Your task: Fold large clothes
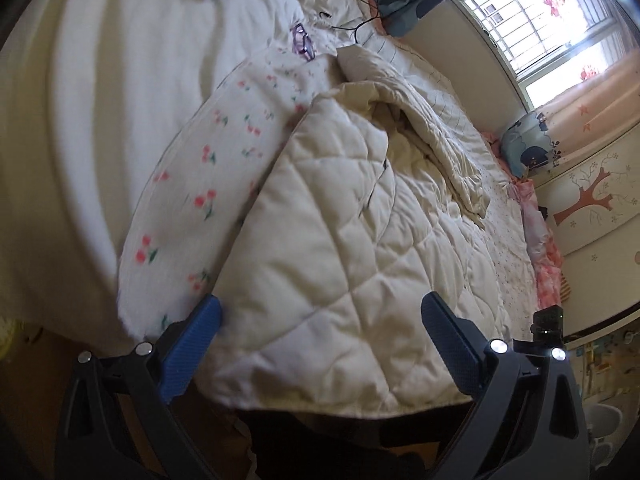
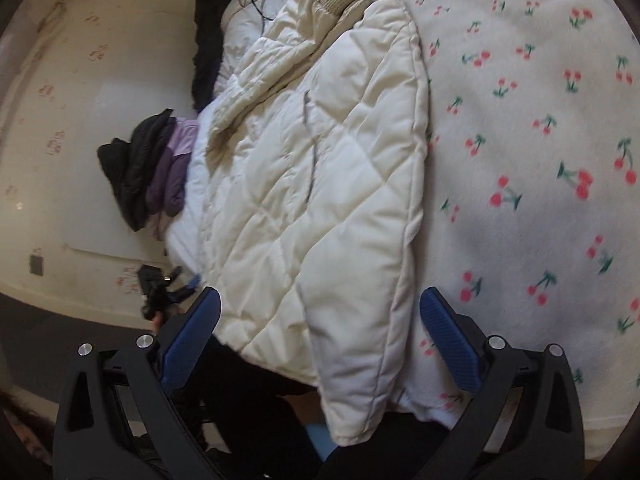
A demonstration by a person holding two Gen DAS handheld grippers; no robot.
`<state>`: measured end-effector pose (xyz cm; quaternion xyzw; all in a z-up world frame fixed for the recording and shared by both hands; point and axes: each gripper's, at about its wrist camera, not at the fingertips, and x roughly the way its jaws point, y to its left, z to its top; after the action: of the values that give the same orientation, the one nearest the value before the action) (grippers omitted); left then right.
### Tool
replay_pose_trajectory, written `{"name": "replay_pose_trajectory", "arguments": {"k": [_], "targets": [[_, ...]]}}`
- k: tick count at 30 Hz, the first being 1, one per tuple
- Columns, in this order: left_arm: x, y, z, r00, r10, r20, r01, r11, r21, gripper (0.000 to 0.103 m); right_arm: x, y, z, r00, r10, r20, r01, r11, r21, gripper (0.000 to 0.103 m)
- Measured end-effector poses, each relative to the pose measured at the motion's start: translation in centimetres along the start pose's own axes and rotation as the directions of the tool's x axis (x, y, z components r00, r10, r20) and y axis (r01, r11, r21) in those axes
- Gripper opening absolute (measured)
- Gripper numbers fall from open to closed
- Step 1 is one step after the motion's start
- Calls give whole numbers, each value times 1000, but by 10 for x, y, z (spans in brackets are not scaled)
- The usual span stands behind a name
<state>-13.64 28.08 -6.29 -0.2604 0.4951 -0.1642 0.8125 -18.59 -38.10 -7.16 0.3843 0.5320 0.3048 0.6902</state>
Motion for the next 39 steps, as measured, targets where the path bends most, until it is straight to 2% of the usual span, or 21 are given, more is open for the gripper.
{"name": "replay_pose_trajectory", "arguments": {"k": [4, 8, 10, 14, 16, 19, 23, 26, 28, 30, 33, 36, 37, 38, 39], "targets": [[-4, 17, -7, 998, -61, -9, 60, 996, -73, 96, 2, 1, -11, 995, 72, -65, -72, 997, -6, 96], [2, 32, -15, 991, -129, -31, 123, 981, -147, 96, 9, -1, -22, 991, 25, -132, -30, 999, -35, 96], [1, 34, -16, 993, -117, -30, 111, 981, -162, 96, 9, 1, -25, 991, 23, -132, -30, 998, -47, 96], [-11, 41, -14, 993, -112, 37, 117, 974, -192, 96, 10, 5, -31, 983, 107, -152, -117, 992, -55, 96], [-11, 42, -10, 993, -115, 34, 120, 974, -190, 96, 9, 6, -31, 978, 146, -147, -155, 986, -57, 96], [2, 34, -7, 991, -129, -21, 124, 980, -157, 96, 8, 4, -30, 967, 220, -128, -227, 973, -48, 96], [21, 27, -4, 990, -73, -123, 60, 992, -107, 96, 14, -1, -28, 970, 171, -172, -175, 984, -11, 96], [33, 29, -10, 976, -47, -211, 24, 993, -112, 96, 15, 3, -26, 965, 178, -190, -186, 982, -23, 96], [33, 29, -14, 969, -90, -232, 60, 989, -135, 96, 13, 10, -25, 960, 211, -183, -222, 974, -41, 97], [25, 20, -13, 961, -167, -220, 138, 980, -140, 96, 11, 15, -23, 953, 254, -166, -265, 963, -50, 97], [11, 3, -11, 948, -252, -195, 232, 965, -119, 96, 9, 18, -19, 937, 316, -146, -328, 943, -59, 97], [-4, -14, -1, 929, -330, -168, 320, 944, -86, 96, 11, 16, -17, 934, 333, -130, -341, 939, -41, 97], [-5, -17, 1, 926, -342, -162, 334, 940, -77, 96, 11, 13, -16, 931, 344, -124, -350, 936, -30, 97], [-6, -20, 3, 930, -328, -164, 322, 944, -64, 96, 11, 12, -15, 930, 349, -118, -354, 935, -22, 97], [-3, -20, 5, 942, -287, -175, 282, 958, -53, 96, 12, 10, -15, 935, 336, -116, -339, 941, -11, 97]]}}
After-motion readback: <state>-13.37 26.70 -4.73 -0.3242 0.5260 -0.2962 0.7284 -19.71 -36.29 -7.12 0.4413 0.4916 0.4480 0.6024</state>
